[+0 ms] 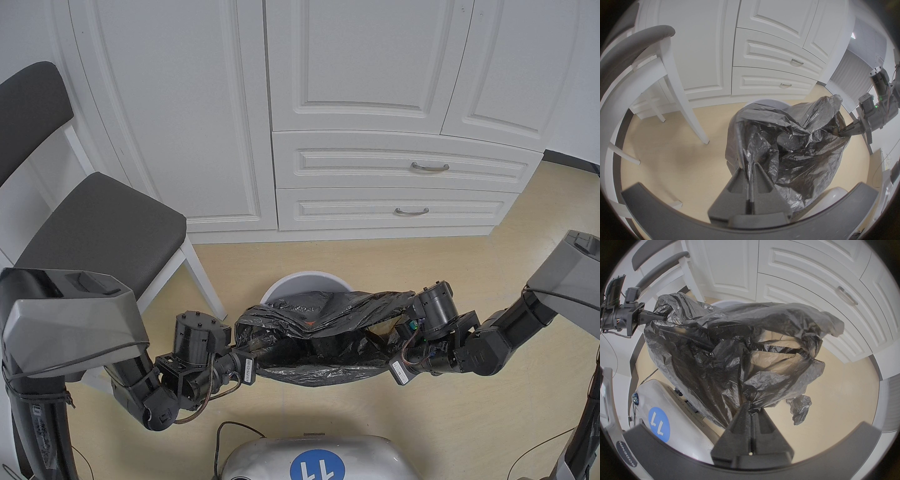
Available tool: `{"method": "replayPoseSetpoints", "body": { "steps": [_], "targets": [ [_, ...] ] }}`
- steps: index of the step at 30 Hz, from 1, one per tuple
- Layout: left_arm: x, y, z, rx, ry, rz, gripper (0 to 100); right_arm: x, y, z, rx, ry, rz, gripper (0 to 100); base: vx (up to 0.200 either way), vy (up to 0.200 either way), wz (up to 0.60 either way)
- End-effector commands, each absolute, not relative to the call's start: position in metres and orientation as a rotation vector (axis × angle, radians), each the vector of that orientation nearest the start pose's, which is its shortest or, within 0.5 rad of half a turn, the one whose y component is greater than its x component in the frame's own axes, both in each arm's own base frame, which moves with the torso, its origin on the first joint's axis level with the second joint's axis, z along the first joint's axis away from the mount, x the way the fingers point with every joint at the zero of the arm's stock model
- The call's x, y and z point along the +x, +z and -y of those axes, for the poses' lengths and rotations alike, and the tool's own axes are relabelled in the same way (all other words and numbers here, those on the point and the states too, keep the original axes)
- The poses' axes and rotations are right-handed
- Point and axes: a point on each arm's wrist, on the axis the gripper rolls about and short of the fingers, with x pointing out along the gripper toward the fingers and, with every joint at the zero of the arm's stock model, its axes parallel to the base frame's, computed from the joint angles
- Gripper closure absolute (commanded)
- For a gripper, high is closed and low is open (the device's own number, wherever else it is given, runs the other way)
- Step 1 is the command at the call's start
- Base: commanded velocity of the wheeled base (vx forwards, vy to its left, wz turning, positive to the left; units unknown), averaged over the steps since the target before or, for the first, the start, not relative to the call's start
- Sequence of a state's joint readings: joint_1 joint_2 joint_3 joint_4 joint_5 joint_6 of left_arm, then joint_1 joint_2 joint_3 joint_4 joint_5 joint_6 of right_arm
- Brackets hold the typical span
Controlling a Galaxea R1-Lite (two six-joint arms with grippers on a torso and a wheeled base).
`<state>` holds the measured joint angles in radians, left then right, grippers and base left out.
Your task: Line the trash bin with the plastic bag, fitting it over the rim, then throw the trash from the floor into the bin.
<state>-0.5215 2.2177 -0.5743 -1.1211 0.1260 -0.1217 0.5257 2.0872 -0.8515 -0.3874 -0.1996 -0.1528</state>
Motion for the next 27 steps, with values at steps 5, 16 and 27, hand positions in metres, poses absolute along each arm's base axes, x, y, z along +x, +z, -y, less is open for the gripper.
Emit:
{"method": "replayPoseSetpoints", "body": {
  "steps": [5, 16, 27],
  "targets": [
    [0.303, -0.020, 0.170, 0.048, -0.340, -0.524, 100, 0.321, 0.012, -0.178, -0.407, 0.331, -0.813, 100, 0.000, 0.000, 0.00],
    [0.285, 0.030, 0.159, 0.037, -0.357, -0.438, 100, 0.297, 0.078, -0.141, -0.434, 0.316, -0.685, 100, 0.000, 0.000, 0.00],
    [0.273, 0.031, 0.156, 0.096, -0.375, -0.466, 100, 0.284, 0.082, -0.134, -0.497, 0.340, -0.682, 100, 0.000, 0.000, 0.00]
  ]
}}
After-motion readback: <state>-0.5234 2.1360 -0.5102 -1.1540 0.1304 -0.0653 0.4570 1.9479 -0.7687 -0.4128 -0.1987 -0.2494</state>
